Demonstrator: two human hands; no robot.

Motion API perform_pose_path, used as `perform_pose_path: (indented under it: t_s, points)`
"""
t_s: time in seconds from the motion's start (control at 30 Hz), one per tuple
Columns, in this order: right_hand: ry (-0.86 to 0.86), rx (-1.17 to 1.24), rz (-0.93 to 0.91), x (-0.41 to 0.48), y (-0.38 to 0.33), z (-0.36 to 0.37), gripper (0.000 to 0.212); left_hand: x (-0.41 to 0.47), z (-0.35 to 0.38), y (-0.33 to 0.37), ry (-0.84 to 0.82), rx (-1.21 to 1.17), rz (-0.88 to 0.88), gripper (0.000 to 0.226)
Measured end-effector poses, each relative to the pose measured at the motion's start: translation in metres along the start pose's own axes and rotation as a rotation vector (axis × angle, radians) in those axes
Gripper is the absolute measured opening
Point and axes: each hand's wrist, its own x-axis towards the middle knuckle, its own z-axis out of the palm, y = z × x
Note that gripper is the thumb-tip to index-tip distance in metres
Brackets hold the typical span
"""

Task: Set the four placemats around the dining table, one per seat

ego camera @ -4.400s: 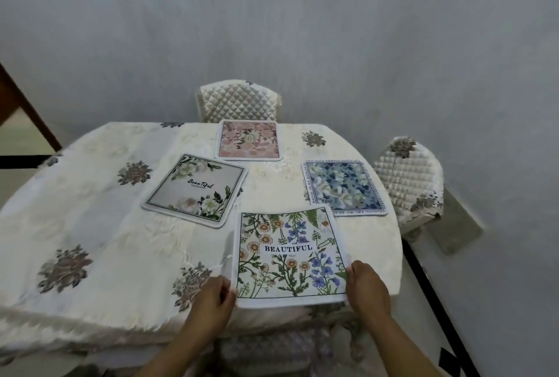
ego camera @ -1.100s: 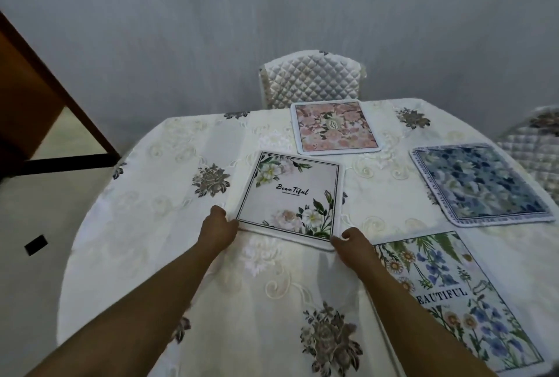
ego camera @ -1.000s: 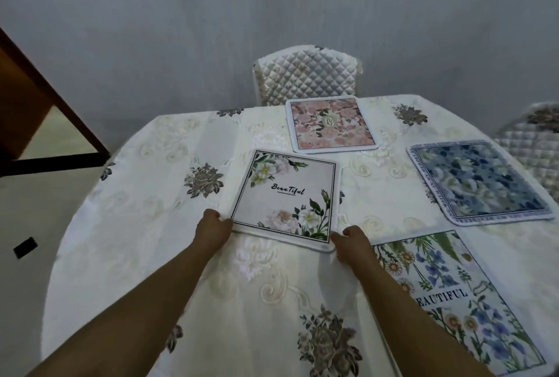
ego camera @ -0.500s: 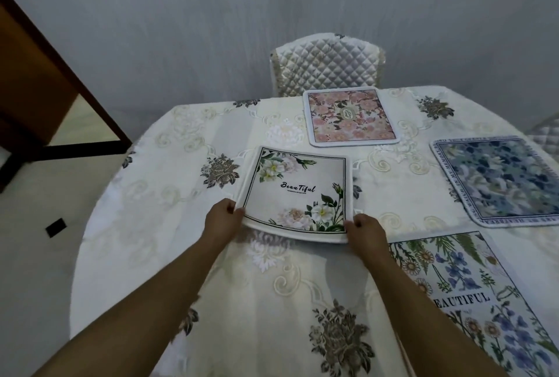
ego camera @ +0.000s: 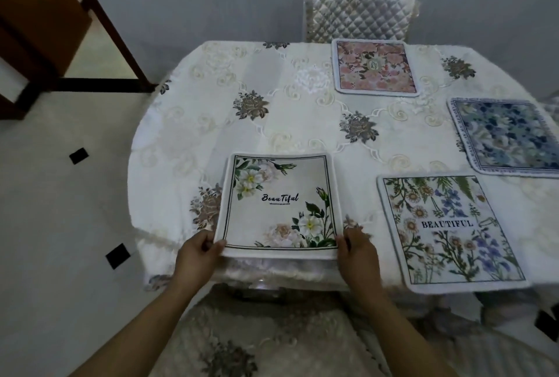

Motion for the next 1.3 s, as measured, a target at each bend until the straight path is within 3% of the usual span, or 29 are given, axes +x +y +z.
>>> perform_pose_path:
  t_s: [0.2, 0.43, 0.67, 0.83, 1.03, 1.3]
  points:
    - [-0.023, -0.178, 0.023, -0.021, 0.005, 0.026, 0.016, -0.006, 0.004, -0.024, 0.019, 0.066, 0.001, 0.035]
    - [-0.036, -0.251, 0.095, -0.017, 0.008, 0.038, 0.017, -0.005, 0.014, -0.019, 0.047, 0.139, -0.023, 0.015]
    - [-0.058, -0.262, 0.091, -0.017, 0.01, 0.04, 0.016, -0.015, 0.016, -0.022, 0.07, 0.203, -0.016, 0.027]
    - [-0.056, -0.28, 0.177, -0.017, -0.004, 0.034, 0.028, -0.01, 0.012, -0.009, 0.095, 0.346, -0.025, 0.018]
    - [-0.07, -0.446, 0.057, -0.024, -0.022, 0.009, 0.04, -0.012, -0.007, 0.016, 0.051, 0.631, 0.147, 0.039]
    - [-0.215, -0.623, -0.094, -0.071, -0.067, -0.058, 0.017, -0.043, -0.063, 0.054, 0.054, 0.768, 0.423, 0.03]
